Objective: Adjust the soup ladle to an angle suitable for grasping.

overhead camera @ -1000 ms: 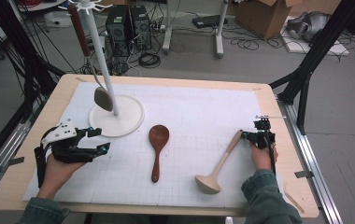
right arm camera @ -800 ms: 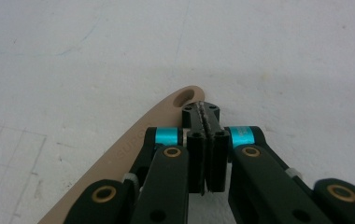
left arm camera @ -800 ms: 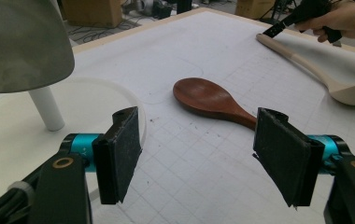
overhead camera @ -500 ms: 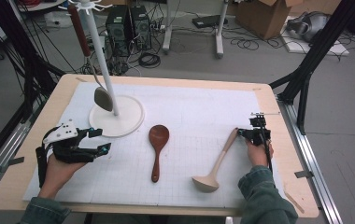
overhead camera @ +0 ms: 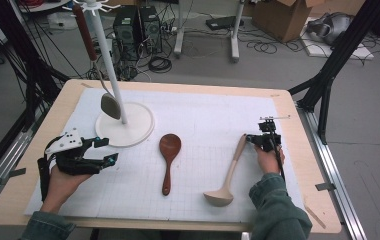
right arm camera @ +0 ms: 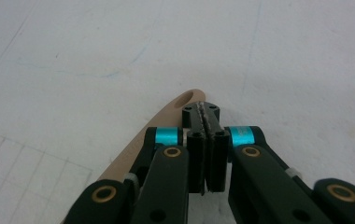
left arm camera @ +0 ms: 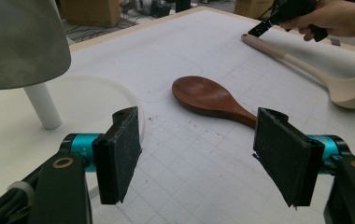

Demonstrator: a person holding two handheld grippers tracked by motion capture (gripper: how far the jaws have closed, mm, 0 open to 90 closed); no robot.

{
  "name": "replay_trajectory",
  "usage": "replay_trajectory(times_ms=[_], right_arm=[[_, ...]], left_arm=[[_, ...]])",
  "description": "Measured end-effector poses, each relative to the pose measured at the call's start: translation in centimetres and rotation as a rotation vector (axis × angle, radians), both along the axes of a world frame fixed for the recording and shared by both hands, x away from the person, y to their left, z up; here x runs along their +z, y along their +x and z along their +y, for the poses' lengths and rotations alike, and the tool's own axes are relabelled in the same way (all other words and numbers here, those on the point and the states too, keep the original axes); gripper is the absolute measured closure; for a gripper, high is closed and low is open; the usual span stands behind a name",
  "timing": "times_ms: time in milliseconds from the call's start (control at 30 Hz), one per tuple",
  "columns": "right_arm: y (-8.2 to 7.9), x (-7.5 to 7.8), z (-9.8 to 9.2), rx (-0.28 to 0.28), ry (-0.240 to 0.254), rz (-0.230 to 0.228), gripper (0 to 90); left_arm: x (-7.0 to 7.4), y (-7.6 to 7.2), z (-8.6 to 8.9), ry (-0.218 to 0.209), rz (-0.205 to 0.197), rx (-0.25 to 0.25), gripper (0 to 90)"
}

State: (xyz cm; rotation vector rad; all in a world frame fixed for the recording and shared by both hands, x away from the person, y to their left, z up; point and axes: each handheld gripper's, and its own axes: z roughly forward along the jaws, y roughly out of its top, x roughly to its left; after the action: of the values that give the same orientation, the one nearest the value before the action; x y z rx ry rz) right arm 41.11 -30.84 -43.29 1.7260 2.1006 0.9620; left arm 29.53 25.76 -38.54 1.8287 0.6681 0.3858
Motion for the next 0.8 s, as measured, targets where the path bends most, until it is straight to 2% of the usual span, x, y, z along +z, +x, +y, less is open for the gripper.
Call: replay_trajectory(times_ms=[300,467,600,800], right_arm=[[0.9,0.0,1.3,0.035,-0.002,0.005,89.6],[1.1,-0.2,1.8,0.046,0.016,0.006,89.6],[1.4,-0.5,2.6,0.073,0.041,0.008,89.6],[2.0,-0.4,4.6,0.137,0.052,0.009,89.6]], left_arm=[[-0.1,0.0,0.1,-0.005,0.002,0.0,32.1],[-0.1,-0.1,0.2,-0.008,0.001,0.001,32.1],[-0.1,-0.1,0.2,-0.004,0.001,0.001,32.1],[-0.1,-0.1,0.4,-0.006,0.0,0.005,32.1]])
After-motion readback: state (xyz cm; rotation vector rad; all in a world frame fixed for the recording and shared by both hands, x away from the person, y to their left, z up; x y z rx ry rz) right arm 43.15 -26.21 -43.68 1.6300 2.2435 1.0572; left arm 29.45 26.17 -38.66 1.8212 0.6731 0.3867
